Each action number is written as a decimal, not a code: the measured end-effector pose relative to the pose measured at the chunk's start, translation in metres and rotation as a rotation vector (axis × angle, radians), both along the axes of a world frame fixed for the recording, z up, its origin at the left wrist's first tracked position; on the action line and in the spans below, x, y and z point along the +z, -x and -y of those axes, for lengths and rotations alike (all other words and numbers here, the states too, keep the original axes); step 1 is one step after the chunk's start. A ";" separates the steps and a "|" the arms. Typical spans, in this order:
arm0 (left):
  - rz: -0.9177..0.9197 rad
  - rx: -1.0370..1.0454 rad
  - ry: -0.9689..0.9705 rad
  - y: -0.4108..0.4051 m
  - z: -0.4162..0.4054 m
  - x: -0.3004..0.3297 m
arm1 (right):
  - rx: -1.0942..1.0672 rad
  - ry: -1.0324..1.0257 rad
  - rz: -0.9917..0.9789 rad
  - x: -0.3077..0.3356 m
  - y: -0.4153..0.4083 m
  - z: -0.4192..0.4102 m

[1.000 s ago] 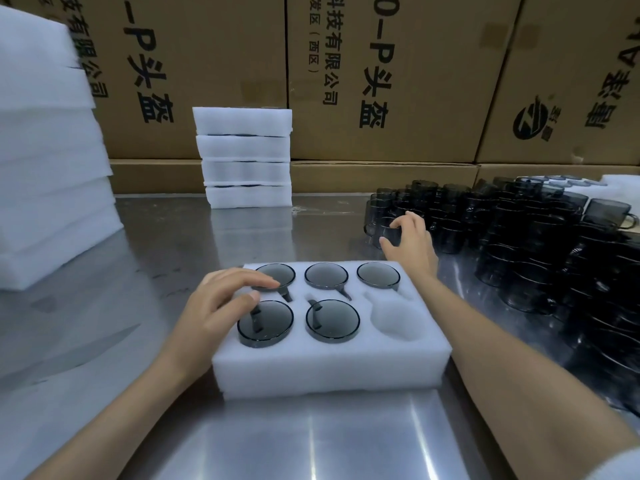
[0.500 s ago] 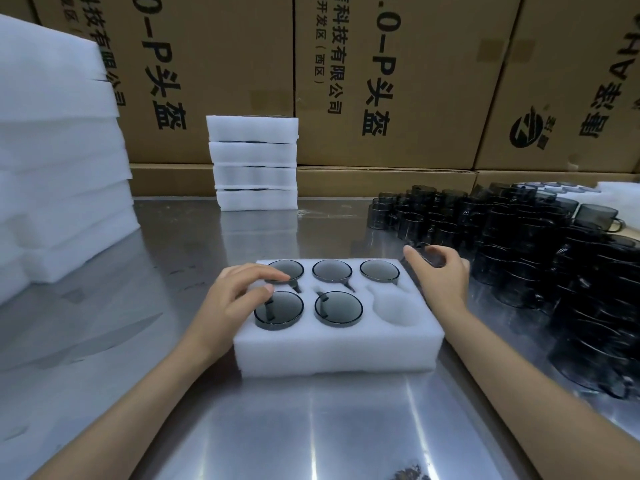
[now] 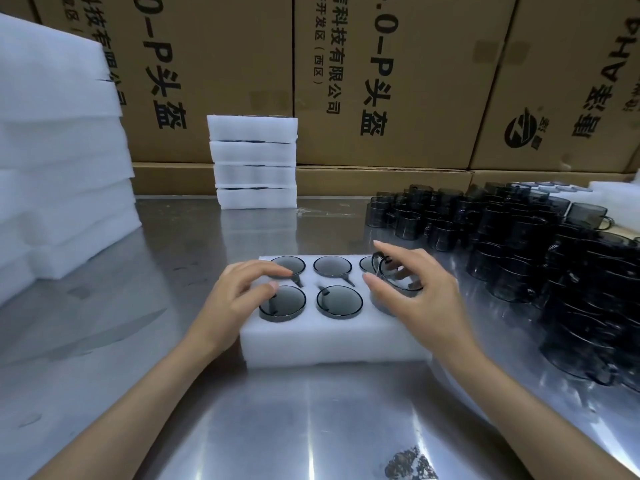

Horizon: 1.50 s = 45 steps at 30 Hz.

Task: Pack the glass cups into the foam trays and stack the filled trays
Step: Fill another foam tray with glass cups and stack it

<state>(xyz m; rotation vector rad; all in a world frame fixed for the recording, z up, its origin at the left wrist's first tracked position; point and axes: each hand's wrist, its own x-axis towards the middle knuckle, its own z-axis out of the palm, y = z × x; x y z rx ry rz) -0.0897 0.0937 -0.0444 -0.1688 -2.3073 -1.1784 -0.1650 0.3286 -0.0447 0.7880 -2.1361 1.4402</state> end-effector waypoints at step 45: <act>-0.084 0.017 0.643 -0.030 -0.065 0.008 | -0.058 -0.216 0.197 -0.008 -0.021 -0.038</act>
